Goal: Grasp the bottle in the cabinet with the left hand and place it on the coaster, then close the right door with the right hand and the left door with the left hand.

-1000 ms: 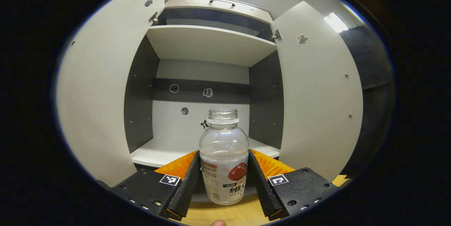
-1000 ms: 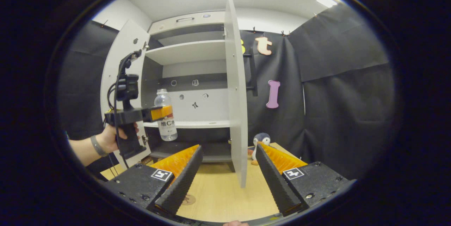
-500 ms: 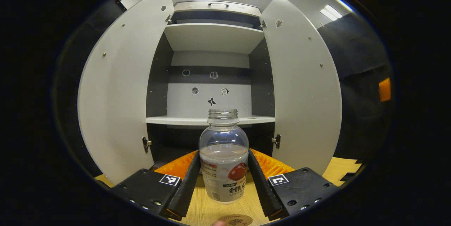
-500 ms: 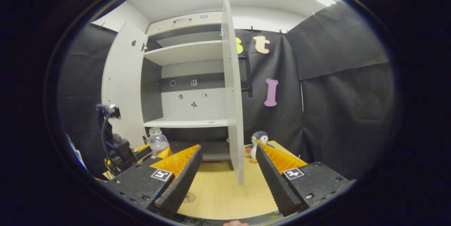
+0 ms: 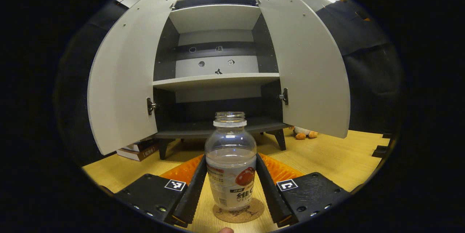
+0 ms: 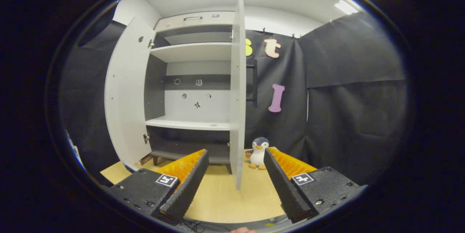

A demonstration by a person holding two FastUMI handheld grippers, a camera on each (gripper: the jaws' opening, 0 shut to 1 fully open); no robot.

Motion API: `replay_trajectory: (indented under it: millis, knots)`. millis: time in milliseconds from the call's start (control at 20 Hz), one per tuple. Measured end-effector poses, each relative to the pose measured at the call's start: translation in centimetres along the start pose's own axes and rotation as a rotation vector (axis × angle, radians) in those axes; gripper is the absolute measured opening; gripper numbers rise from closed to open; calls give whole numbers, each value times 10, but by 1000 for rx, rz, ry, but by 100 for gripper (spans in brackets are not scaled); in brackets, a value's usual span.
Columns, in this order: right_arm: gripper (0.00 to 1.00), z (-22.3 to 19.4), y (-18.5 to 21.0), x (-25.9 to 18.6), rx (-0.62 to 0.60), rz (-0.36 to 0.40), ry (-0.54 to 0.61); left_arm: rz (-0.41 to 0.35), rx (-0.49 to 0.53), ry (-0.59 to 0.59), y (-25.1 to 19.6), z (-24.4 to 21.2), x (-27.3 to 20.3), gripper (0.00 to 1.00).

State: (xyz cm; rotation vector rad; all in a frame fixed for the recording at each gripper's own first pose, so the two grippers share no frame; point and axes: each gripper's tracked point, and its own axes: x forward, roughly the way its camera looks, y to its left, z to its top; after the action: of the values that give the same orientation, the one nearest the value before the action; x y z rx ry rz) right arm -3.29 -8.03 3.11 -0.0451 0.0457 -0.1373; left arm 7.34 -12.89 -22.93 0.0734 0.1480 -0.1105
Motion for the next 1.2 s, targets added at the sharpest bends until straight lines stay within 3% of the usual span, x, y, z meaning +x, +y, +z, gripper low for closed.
replay_trajectory:
  millis: [50,100,650,850,1000,1200]
  knots:
    - [96,-1,-1,0,6,-3,4,-2,-22,8,-1,-3,0,76]
    - [99,-2,-1,1,11,-6,10,1,-31,18,-2,-7,-3,75]
    - [96,-8,0,7,17,-1,32,8,-28,-21,-5,-6,-10,80]
    - [96,-11,0,7,20,4,37,-23,2,-59,-11,5,-18,95]
    - [99,-11,1,7,27,8,35,-19,18,-90,-7,21,-27,95]
    - [96,-15,4,7,30,19,34,-18,2,-106,3,50,-40,95]
